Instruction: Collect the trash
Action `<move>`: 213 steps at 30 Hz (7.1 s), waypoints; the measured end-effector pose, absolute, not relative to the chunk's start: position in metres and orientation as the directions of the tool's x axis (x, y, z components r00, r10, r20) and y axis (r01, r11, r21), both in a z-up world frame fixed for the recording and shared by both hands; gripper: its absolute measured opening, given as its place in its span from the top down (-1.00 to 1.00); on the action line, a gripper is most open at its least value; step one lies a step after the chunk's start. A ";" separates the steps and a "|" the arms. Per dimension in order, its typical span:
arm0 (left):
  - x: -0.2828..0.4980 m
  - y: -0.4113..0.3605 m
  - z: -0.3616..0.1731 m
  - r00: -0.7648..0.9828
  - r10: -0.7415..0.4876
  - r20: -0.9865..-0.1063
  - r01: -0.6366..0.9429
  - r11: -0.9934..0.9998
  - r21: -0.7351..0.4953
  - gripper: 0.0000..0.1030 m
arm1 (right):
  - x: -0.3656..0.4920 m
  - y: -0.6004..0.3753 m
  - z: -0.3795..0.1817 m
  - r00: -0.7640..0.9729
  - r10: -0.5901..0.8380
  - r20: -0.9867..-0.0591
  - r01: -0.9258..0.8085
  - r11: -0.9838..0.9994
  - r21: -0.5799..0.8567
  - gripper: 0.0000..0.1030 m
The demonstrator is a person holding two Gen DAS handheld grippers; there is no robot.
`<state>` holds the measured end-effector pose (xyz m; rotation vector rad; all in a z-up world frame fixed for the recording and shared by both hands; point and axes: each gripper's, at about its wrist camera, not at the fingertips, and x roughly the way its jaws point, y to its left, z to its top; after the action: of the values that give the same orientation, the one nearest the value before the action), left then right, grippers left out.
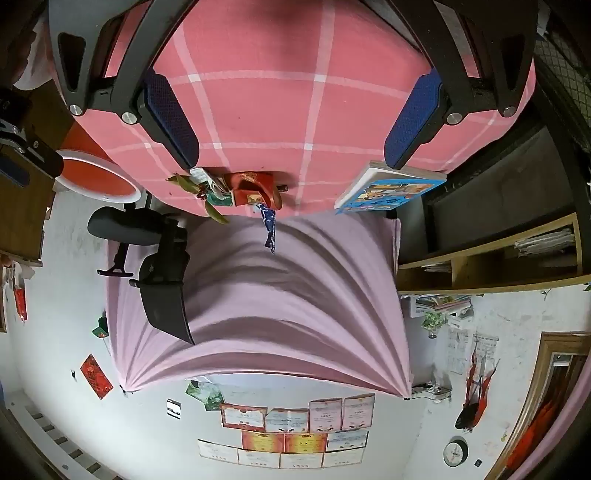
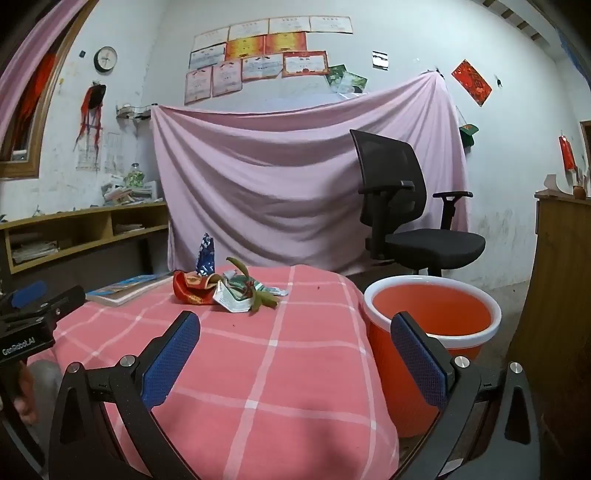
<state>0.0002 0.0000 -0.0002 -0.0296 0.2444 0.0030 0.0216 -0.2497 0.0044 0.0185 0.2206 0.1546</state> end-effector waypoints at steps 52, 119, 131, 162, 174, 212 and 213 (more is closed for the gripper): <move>0.000 -0.004 0.001 0.972 0.007 -0.236 -0.007 1.000 -0.002 -0.91 | 0.028 -0.256 -0.001 0.958 0.163 -0.236 -0.151 0.986 0.070 -1.00; 0.011 -0.002 0.012 0.976 0.046 -0.211 -0.048 0.999 -0.005 -0.91 | 0.030 -0.254 0.005 0.964 0.176 -0.197 -0.166 0.984 0.066 -1.00; 0.067 0.003 0.026 0.984 0.054 -0.171 -0.061 0.998 -0.034 -0.91 | 0.069 -0.258 0.036 0.975 0.212 -0.068 -0.205 0.975 0.089 -1.00; 0.217 0.026 0.005 0.881 -0.051 -0.470 0.002 0.995 -0.103 -0.90 | 0.238 -0.203 0.006 0.805 0.343 -0.485 -0.377 0.926 0.029 -0.38; 0.241 0.014 -0.012 0.757 -0.241 -0.607 0.142 0.968 -0.208 0.10 | 0.263 -0.183 -0.011 0.661 0.418 -0.623 -0.480 0.874 0.076 0.13; 0.170 -0.032 0.045 0.948 -0.173 -0.267 0.136 0.979 -0.151 0.72 | 0.161 -0.234 0.040 0.949 0.312 -0.052 -0.315 0.945 -0.083 0.81; 0.173 -0.042 0.050 0.944 -0.194 -0.267 0.155 0.975 -0.160 0.72 | 0.161 -0.242 0.042 0.957 0.286 -0.046 -0.289 0.954 -0.079 0.81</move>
<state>0.1734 -0.0424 0.0498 -0.1379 0.2850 -0.1787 0.1613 -0.2423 0.0420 -0.0851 0.0338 0.2920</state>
